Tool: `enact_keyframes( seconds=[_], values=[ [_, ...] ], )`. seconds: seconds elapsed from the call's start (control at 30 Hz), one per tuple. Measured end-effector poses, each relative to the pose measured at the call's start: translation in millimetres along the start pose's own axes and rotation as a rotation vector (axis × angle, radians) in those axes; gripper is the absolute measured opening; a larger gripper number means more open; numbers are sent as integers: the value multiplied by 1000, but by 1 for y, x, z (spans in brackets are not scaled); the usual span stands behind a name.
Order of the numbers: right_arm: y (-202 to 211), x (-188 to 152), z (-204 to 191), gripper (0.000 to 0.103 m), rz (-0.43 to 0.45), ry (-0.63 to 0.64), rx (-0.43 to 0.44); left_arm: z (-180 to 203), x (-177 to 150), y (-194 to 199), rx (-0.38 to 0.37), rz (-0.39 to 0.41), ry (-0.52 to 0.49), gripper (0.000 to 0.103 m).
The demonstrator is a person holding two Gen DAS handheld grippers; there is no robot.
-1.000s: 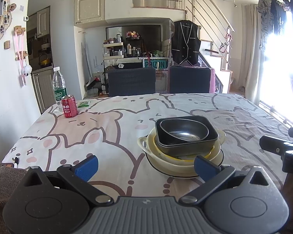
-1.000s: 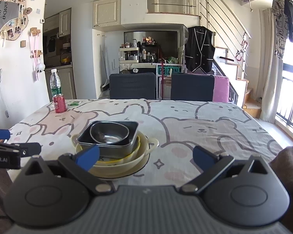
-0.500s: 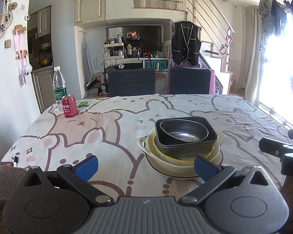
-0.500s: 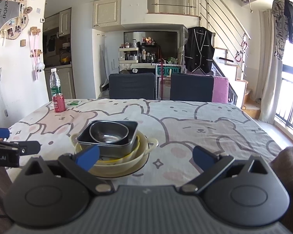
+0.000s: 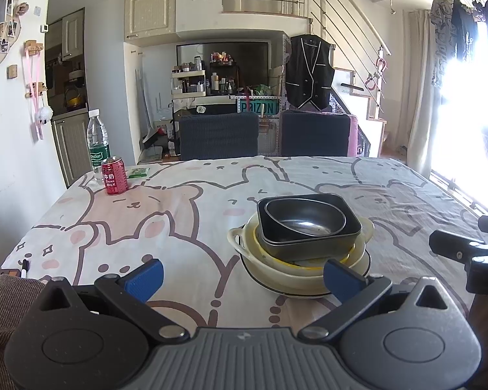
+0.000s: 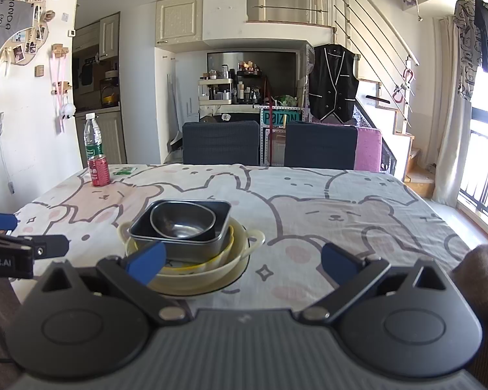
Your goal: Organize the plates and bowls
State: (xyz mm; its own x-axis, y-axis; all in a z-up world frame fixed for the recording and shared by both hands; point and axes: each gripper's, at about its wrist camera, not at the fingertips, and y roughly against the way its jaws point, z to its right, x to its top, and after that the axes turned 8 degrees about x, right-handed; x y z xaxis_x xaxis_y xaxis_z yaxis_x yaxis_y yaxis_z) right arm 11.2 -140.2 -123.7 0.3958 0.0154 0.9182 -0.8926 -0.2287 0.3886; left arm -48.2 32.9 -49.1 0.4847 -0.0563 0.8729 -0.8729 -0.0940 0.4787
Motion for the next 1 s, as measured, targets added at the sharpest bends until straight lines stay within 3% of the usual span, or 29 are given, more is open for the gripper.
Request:
enact_keyframes(
  seconds=[1.0],
  values=[
    [-1, -1, 0, 103, -2, 3, -1, 1, -1, -1, -2, -6, 6, 103]
  ],
)
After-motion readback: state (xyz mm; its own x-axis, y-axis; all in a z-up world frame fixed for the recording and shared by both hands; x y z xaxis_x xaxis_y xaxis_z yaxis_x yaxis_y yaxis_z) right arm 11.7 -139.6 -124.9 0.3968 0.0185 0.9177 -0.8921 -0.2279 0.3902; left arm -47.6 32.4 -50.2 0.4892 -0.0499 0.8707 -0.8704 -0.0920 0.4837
